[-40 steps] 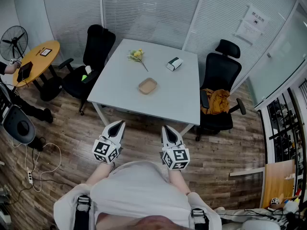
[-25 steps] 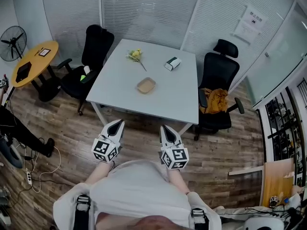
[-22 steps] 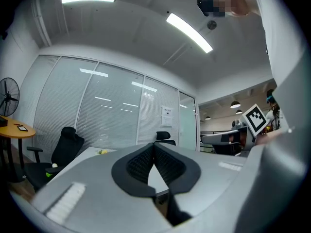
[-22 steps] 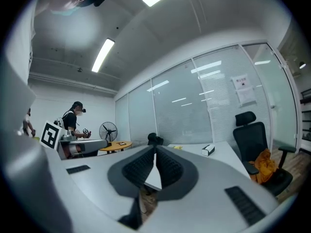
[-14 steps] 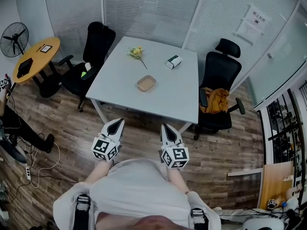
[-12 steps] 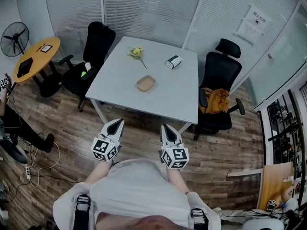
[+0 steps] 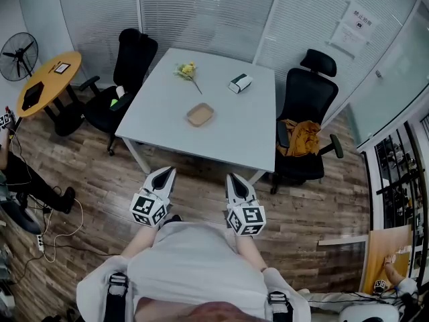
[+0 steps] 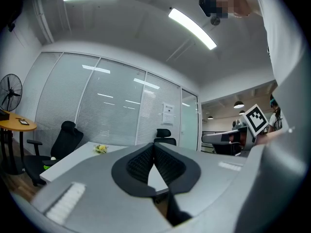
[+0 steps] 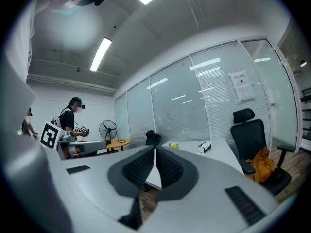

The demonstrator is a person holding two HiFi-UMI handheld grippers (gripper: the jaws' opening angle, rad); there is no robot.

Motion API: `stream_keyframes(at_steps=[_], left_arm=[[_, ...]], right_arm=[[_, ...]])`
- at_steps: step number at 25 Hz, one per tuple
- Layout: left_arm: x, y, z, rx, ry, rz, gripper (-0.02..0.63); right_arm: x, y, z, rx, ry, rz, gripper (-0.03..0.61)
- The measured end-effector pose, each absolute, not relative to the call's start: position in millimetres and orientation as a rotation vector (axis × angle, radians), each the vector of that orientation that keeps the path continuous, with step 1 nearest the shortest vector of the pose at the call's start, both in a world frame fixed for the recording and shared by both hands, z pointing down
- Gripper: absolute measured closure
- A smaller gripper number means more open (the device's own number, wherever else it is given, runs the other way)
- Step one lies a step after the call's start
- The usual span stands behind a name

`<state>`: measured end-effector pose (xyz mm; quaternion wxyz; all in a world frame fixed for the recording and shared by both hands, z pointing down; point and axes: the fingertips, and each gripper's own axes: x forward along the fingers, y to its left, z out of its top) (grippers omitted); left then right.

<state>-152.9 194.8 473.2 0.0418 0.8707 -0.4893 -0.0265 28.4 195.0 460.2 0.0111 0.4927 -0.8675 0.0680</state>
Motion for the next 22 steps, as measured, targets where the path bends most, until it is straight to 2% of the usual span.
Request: stream_keyframes(at_steps=[11,22], left_arm=[[-133,134,484,2.682,-1.442,-0.092,0.603],[-135,-2,497,2.689,-1.368,-0.071,0.603]], right_arm=[[47,142,472,1.574,-2.661,0.235,0.558],[43,13,487,1.599,-2.608,0.261,0.558]])
